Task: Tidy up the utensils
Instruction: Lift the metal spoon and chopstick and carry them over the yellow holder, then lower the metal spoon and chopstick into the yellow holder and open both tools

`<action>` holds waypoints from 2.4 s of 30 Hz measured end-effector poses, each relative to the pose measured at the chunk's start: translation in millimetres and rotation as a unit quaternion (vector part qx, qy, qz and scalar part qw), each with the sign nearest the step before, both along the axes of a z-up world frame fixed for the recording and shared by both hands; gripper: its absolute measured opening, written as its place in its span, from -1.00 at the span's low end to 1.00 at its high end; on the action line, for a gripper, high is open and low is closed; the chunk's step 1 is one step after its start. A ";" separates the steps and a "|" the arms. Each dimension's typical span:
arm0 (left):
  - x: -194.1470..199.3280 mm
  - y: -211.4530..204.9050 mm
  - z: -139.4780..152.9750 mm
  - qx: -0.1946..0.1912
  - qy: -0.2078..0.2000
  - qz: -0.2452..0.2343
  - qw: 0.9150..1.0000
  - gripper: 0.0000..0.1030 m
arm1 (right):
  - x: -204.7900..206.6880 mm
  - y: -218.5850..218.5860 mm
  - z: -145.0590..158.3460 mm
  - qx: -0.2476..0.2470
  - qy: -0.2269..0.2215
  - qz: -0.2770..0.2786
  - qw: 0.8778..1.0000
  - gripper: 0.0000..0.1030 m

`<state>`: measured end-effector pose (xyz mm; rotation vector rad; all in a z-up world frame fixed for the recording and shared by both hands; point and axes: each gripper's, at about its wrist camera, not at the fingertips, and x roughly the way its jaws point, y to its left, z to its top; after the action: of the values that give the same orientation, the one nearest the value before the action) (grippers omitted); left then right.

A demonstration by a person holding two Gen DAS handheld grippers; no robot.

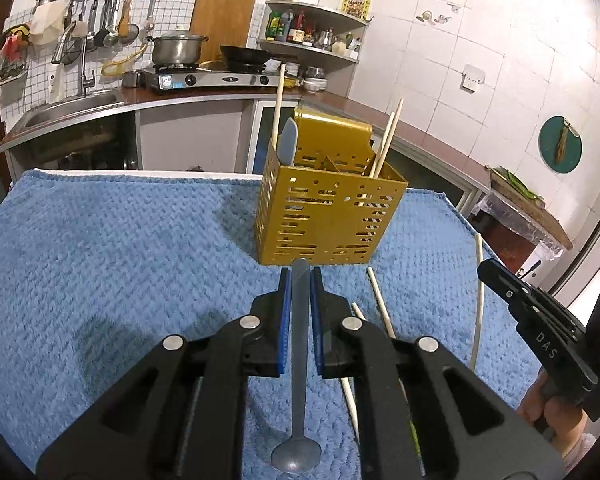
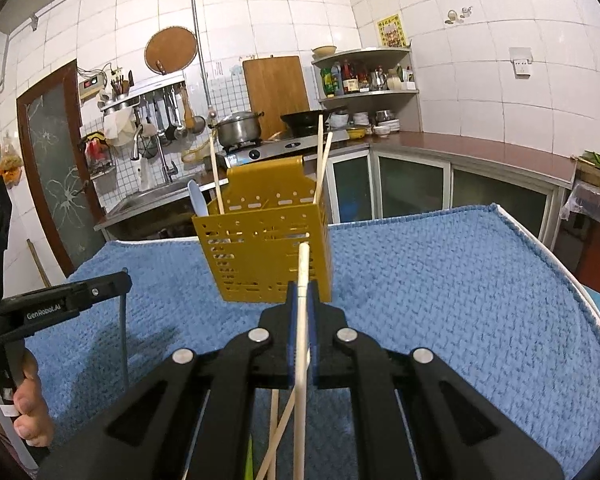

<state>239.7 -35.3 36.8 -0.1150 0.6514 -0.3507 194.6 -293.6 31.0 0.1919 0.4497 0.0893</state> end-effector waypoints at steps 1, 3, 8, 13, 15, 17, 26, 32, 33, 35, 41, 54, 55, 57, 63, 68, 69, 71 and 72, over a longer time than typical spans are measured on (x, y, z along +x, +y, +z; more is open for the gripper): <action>-1.0 -0.4 1.7 0.000 -0.002 -0.001 1.000 -0.85 | -0.9 -0.2 1.4 0.001 -0.002 0.000 1.000 -0.91; -2.1 -1.6 6.0 0.002 -0.009 -0.002 1.000 -0.85 | -3.5 -1.3 5.6 0.003 -0.009 -0.002 1.000 -0.91; -3.0 -2.2 14.2 -0.003 -0.016 0.000 1.000 -0.85 | -8.7 -1.7 15.7 0.001 -0.025 -0.004 1.000 -0.91; -6.6 -3.5 21.2 -0.005 -0.025 -0.001 1.000 -0.85 | -12.4 -1.9 24.3 0.000 -0.039 -0.006 0.999 -0.91; -6.4 -3.3 23.3 -0.005 -0.027 -0.002 1.000 -0.85 | -12.0 -4.0 26.5 0.002 -0.043 -0.006 0.999 -0.91; -6.2 -3.8 26.7 -0.005 -0.031 -0.001 0.999 -0.85 | -13.0 -2.6 28.7 0.002 -0.047 -0.006 0.999 -0.91; -2.4 -5.3 40.3 -0.007 -0.043 0.000 0.999 -0.85 | -8.0 -6.3 40.1 0.003 -0.061 -0.008 0.998 -0.91; 2.4 -7.5 49.6 -0.006 -0.051 0.002 0.999 -0.85 | -3.5 -8.3 51.1 0.002 -0.071 -0.008 0.997 -0.92; 3.0 -7.6 50.7 -0.006 -0.053 0.002 0.999 -0.85 | -2.1 -8.8 53.3 0.000 -0.072 -0.007 0.997 -0.92; 5.2 -7.0 53.7 -0.008 -0.055 0.003 0.998 -0.85 | 0.3 -8.9 56.7 -0.001 -0.074 -0.007 0.997 -0.92; 11.9 -6.2 59.2 -0.008 -0.059 0.005 0.998 -0.85 | 6.4 -8.9 64.7 -0.005 -0.080 -0.006 0.997 -0.93; 24.6 -6.7 80.7 -0.013 -0.073 0.007 0.997 -0.85 | 16.9 -6.1 85.5 -0.012 -0.094 -0.003 0.995 -0.93; 26.6 -7.2 82.9 -0.013 -0.073 0.006 0.997 -0.85 | 18.5 -6.4 87.5 -0.013 -0.095 -0.003 0.995 -0.93; 29.7 -8.6 88.5 -0.014 -0.076 0.006 0.997 -0.85 | 21.3 -6.5 92.6 -0.012 -0.098 -0.004 0.995 -0.93; 45.4 -17.2 122.3 -0.016 -0.103 0.004 0.995 -0.85 | 30.6 -2.4 122.7 -0.022 -0.118 -0.002 0.993 -0.93; 74.4 -26.7 153.2 -0.021 -0.120 0.006 0.993 -0.85 | 44.3 1.1 150.9 -0.029 -0.133 0.001 0.991 -0.96; 79.0 -27.8 156.2 -0.021 -0.122 0.007 0.992 -0.85 | 49.0 2.0 156.3 -0.031 -0.136 0.002 0.990 -0.97; 92.3 -30.6 163.3 -0.020 -0.127 0.010 0.992 -0.85 | 57.4 3.6 164.8 -0.032 -0.142 0.002 0.989 -0.97; 98.7 -32.1 165.9 -0.018 -0.130 0.012 0.991 -0.85 | 62.0 4.2 168.5 -0.032 -0.145 0.003 0.989 -0.97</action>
<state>338.3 -67.5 202.7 -0.1098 0.3862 -0.3477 256.6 -289.4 199.5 0.1122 0.1624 0.1065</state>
